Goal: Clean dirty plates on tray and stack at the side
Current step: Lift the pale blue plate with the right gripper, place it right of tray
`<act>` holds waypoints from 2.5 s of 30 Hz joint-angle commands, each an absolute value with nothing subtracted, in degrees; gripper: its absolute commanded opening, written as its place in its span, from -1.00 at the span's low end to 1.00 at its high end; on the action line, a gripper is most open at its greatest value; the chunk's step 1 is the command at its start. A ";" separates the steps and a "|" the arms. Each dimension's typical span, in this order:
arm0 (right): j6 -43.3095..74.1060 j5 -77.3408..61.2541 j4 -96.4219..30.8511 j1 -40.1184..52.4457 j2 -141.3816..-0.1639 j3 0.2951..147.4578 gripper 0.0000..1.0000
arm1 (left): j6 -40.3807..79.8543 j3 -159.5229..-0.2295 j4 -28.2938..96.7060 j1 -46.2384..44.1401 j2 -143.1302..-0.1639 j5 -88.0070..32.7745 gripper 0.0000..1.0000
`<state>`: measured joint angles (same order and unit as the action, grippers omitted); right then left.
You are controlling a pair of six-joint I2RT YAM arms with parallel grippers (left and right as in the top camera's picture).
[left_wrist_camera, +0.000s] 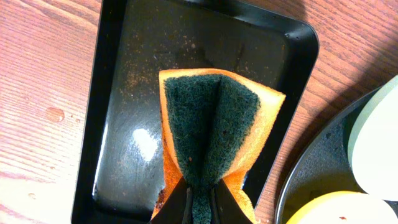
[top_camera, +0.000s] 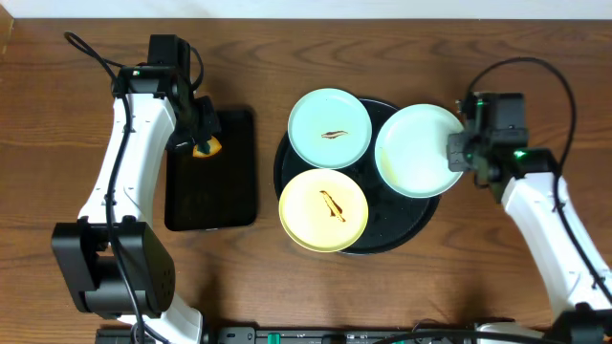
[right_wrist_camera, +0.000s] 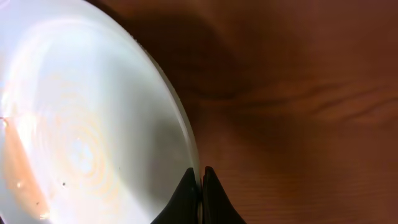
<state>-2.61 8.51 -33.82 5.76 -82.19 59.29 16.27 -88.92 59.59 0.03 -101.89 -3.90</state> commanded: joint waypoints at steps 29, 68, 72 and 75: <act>-14.26 56.77 -29.56 37.21 -81.34 60.31 -0.98 | 15.70 -88.82 59.72 0.03 -100.33 -3.40 -0.84; 13.96 11.35 -38.72 -25.34 -86.52 59.72 -0.98 | 15.73 -88.73 60.05 0.03 -100.33 -3.42 -0.84; 14.76 10.61 -36.58 -26.06 -90.63 59.72 -0.97 | 15.73 -88.73 60.16 0.03 -100.33 -3.42 -0.83; 14.76 10.00 -34.35 -26.06 -92.33 59.72 -0.98 | 15.73 -88.73 60.18 0.03 -100.33 -3.42 -0.84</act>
